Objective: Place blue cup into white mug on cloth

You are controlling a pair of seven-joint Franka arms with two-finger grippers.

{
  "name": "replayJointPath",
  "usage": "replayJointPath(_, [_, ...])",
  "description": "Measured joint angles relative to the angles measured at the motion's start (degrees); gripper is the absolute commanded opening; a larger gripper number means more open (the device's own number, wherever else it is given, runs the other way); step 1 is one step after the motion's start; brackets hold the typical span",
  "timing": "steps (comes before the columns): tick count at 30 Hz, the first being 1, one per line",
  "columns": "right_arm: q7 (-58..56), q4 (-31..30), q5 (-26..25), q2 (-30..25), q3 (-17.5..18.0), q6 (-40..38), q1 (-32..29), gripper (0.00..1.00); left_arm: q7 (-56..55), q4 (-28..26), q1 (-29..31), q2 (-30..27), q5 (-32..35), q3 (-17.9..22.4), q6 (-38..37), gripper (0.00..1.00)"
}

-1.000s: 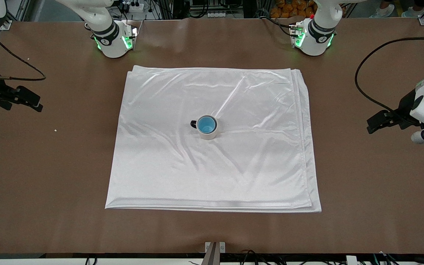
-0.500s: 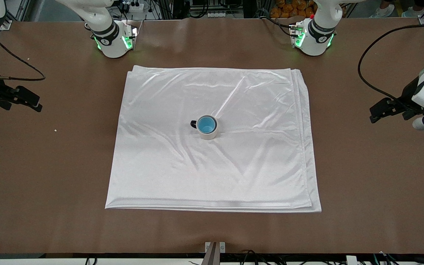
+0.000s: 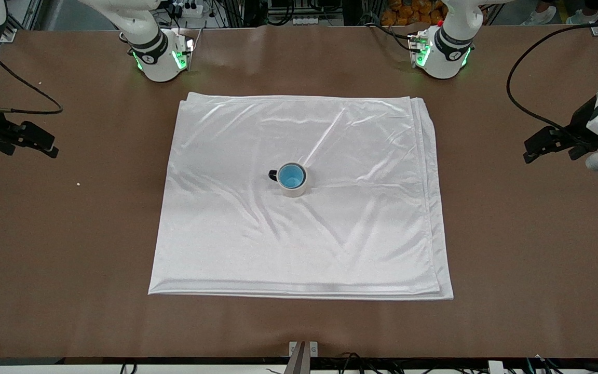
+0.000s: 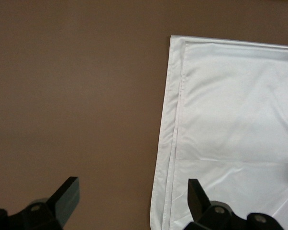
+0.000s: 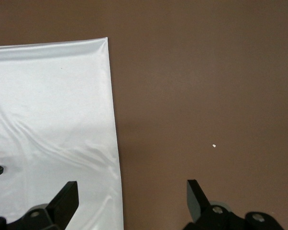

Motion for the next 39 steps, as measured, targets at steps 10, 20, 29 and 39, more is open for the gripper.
replayJointPath(10, [0.0, 0.0, 0.0, 0.0, 0.0, -0.07, -0.02, 1.0, 4.38, -0.35, -0.05, -1.5, -0.01, -0.35, 0.0, 1.0])
replayJointPath(20, [0.0, 0.0, 0.0, 0.0, 0.0, -0.14, -0.02, 1.0, 5.08, -0.41, -0.06, -1.66, -0.01, -0.35, 0.02, 1.0])
replayJointPath(29, [0.0, 0.0, 0.0, 0.0, 0.0, -0.17, -0.03, 1.0, 5.17, -0.5, -0.05, -1.66, -0.01, -0.11, 0.14, 1.0])
replayJointPath(39, [0.0, 0.0, 0.0, 0.0, 0.0, -0.17, -0.06, 1.0, 5.17, -0.49, -0.05, -1.67, -0.01, -0.05, 0.46, 1.0])
